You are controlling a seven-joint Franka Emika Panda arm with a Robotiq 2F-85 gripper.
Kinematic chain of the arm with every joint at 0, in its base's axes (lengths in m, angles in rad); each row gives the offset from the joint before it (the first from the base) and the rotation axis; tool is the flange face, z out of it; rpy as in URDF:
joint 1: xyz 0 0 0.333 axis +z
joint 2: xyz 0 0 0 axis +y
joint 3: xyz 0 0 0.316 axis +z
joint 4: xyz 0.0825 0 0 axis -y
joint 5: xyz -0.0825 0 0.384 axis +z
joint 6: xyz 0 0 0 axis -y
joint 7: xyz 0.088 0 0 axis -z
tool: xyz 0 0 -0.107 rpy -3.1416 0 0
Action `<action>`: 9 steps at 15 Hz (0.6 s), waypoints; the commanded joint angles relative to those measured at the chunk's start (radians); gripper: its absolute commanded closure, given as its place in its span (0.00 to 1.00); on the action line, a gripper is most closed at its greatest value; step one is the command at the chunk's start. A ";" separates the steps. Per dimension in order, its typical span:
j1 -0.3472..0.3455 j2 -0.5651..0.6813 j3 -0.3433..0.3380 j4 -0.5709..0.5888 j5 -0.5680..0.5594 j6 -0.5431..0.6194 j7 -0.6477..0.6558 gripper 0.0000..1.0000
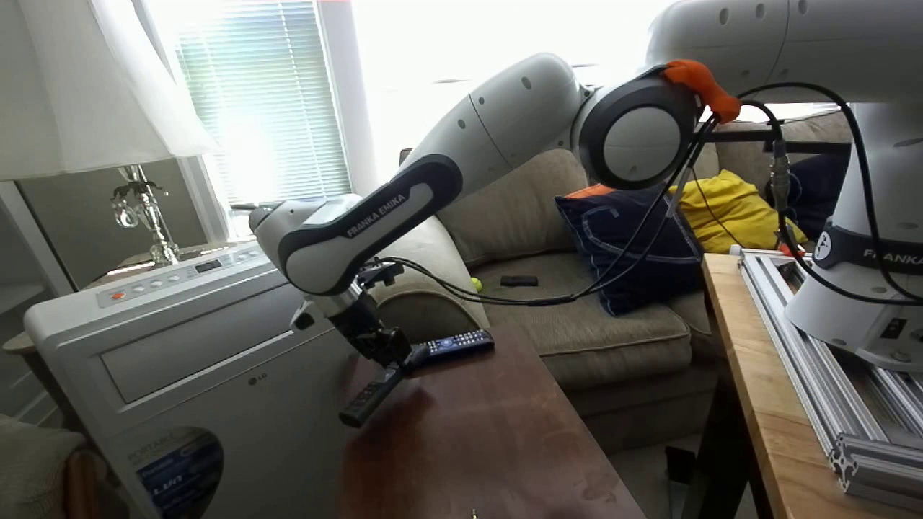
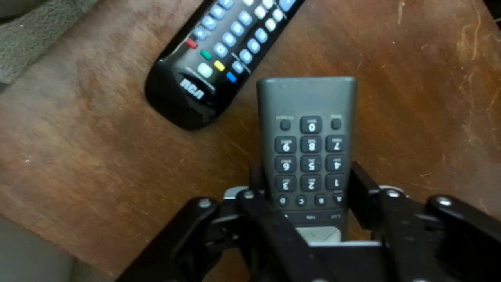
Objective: Move the remote on the sofa to the table
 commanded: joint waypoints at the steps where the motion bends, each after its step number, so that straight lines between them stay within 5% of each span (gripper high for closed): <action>1: 0.002 0.000 0.022 -0.056 -0.021 0.006 0.067 0.72; 9: -0.013 0.001 0.034 -0.123 -0.024 0.001 0.110 0.72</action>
